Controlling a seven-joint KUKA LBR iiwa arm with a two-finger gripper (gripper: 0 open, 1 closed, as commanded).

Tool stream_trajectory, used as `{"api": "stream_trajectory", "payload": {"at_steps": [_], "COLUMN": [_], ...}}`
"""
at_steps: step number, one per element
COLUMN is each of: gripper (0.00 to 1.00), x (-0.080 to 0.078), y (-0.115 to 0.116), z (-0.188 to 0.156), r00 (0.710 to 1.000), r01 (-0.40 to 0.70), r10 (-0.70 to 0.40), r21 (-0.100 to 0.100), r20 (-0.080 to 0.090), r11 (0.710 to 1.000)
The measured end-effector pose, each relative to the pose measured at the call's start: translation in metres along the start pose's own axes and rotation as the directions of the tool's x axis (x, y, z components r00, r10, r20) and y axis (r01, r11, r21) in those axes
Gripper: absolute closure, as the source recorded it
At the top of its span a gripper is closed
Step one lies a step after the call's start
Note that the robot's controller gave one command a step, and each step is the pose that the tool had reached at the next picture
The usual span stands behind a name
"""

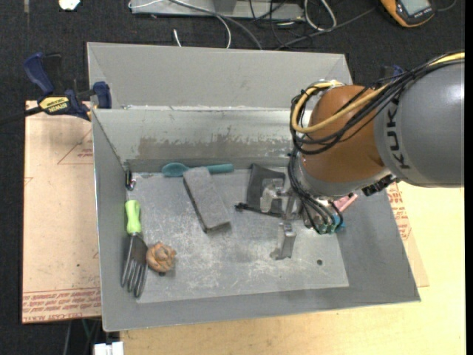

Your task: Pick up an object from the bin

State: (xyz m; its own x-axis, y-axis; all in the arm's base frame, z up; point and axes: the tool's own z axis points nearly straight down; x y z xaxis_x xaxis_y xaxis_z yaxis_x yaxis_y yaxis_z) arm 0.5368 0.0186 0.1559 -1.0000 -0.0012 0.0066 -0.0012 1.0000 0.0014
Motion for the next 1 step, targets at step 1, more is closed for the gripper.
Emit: {"api": "stream_trajectory", "payload": {"at_steps": [1], "gripper": [0.00], "x": [-0.0018], "y": [-0.0001], "z": [-0.0037], "r00": [1.000], "r01": [0.000], "r10": [0.000], "r21": [0.000], "r20": [0.007], "r11": [1.000]}}
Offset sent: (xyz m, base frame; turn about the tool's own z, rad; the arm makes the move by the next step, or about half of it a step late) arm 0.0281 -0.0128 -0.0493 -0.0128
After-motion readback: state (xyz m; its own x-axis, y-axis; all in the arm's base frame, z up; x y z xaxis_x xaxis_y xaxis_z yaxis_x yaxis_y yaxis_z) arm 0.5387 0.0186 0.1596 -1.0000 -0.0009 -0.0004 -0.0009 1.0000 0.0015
